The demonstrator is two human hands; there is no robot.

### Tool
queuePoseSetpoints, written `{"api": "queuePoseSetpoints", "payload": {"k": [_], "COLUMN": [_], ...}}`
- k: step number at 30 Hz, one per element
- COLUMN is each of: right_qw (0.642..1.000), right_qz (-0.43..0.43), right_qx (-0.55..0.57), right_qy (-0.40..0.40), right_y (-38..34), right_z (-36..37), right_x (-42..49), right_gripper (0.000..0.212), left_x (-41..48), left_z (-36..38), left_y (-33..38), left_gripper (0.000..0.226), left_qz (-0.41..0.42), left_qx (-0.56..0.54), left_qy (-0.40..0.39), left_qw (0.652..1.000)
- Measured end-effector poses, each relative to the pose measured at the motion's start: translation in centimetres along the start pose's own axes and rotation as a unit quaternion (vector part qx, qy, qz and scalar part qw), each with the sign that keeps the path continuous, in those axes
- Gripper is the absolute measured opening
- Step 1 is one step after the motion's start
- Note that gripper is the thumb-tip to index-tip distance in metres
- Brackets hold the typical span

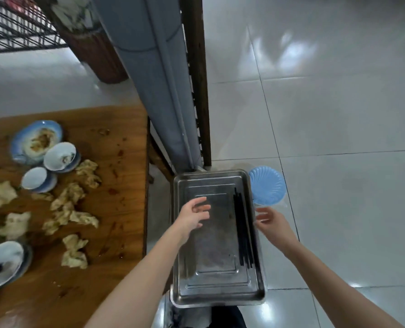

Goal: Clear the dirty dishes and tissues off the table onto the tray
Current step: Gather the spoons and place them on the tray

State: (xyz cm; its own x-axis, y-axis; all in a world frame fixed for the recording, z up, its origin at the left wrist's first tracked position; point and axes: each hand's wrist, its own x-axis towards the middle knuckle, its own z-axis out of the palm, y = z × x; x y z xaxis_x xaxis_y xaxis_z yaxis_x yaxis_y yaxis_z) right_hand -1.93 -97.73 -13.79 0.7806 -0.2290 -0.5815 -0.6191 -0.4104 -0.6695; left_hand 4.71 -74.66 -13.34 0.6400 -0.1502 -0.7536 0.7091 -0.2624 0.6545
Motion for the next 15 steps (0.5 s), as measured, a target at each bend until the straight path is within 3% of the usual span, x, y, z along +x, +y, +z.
{"api": "queuePoseSetpoints", "payload": {"k": [8,15], "right_qw": [0.996,0.983], "right_qz": [-0.085,-0.171], "right_qx": [-0.022,-0.054], "right_qy": [-0.031,-0.042], "right_y": [-10.3,-19.1], "right_z": [4.5,13.2], "right_x": [-3.2,-6.9], "right_gripper": [0.041,0.037], "left_x": [-9.3,-15.8], "left_z": [-9.2,-21.6], "left_y": [3.2,0.2], "left_gripper": [0.041,0.034], "left_qz": [0.064,0.099], "left_qx": [-0.038,-0.108], "left_qy": [0.05,0.09], "left_qw": [0.996,0.985]}}
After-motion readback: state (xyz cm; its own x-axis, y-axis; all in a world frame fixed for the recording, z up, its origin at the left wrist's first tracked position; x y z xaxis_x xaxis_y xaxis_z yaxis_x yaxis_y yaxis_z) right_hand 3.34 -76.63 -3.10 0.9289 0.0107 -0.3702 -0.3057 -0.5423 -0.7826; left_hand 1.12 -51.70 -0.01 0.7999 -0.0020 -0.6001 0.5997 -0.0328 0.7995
